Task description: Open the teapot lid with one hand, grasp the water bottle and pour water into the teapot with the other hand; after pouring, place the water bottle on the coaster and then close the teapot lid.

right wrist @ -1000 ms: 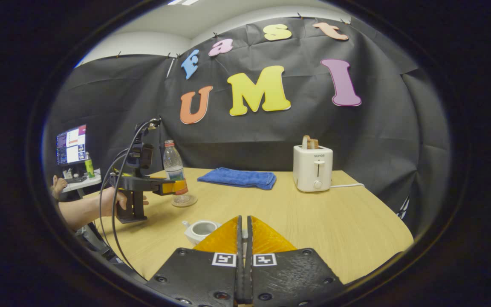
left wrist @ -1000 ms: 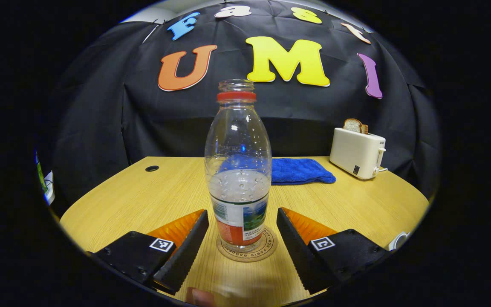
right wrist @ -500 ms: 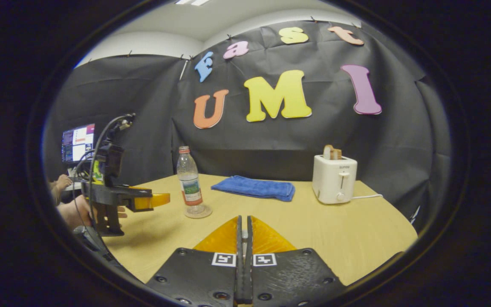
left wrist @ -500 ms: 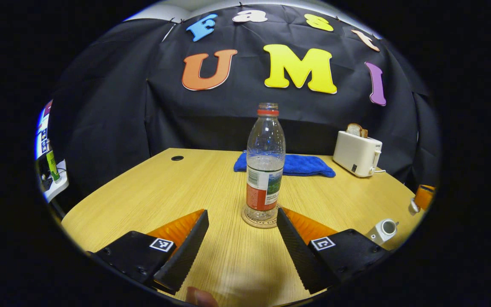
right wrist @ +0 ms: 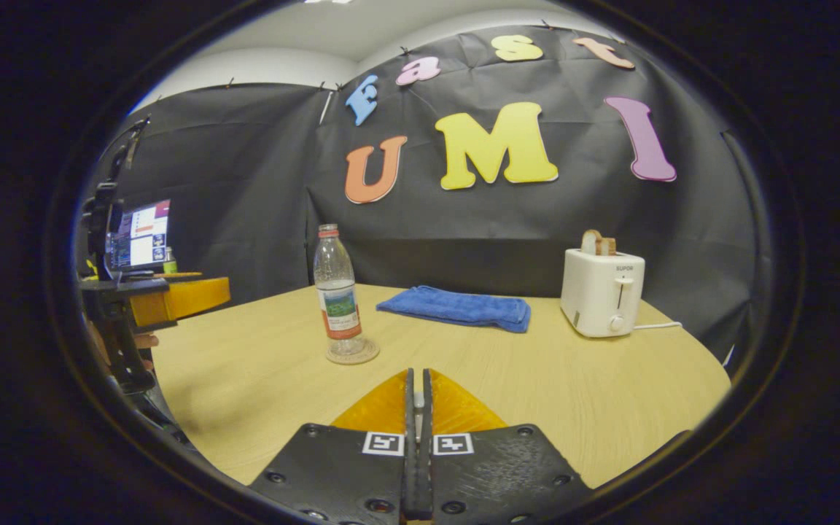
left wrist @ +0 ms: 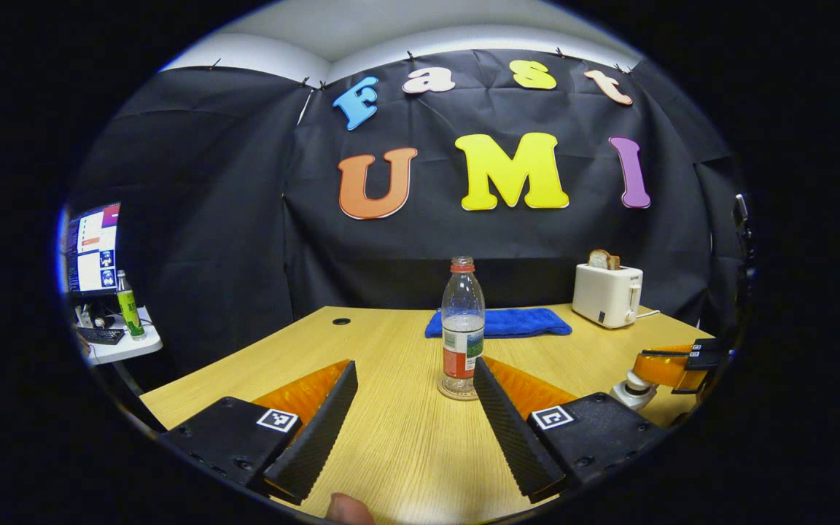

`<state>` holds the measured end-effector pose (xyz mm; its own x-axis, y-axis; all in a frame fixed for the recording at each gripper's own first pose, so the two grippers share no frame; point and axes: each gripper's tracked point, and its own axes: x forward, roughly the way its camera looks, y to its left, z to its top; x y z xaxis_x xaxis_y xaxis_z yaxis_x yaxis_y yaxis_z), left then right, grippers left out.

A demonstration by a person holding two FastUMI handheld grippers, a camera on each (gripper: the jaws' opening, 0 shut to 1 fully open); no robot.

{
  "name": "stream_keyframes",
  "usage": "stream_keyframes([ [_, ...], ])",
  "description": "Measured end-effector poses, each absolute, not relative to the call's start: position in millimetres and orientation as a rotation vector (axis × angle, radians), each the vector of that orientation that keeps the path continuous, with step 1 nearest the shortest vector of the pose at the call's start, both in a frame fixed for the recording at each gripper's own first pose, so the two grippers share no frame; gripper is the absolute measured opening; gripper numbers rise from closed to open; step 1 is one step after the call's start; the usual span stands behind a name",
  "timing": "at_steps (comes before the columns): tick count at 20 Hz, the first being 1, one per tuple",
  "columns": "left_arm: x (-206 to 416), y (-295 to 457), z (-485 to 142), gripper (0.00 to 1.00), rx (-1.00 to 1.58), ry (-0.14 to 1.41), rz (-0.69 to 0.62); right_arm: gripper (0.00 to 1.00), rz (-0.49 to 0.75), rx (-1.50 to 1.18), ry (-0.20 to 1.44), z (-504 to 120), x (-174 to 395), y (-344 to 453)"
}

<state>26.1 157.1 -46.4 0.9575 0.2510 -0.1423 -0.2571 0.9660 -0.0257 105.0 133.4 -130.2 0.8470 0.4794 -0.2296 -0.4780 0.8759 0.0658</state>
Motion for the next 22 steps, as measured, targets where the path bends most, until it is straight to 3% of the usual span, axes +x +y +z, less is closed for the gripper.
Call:
stream_keyframes([
  [14,12.4,143.6,-21.8,1.00,-0.023,0.073,0.272,0.00,0.486,-0.025,0.238,-141.0,100.0,130.3],
  [17,10.6,140.5,-15.8,1.00,-0.026,0.046,0.284,0.12,0.468,-0.062,0.227,-140.6,97.9,128.8],
  [22,6.5,123.1,-8.1,1.00,-0.057,0.021,0.274,0.87,0.386,-0.002,0.152,-103.1,96.1,107.9],
])
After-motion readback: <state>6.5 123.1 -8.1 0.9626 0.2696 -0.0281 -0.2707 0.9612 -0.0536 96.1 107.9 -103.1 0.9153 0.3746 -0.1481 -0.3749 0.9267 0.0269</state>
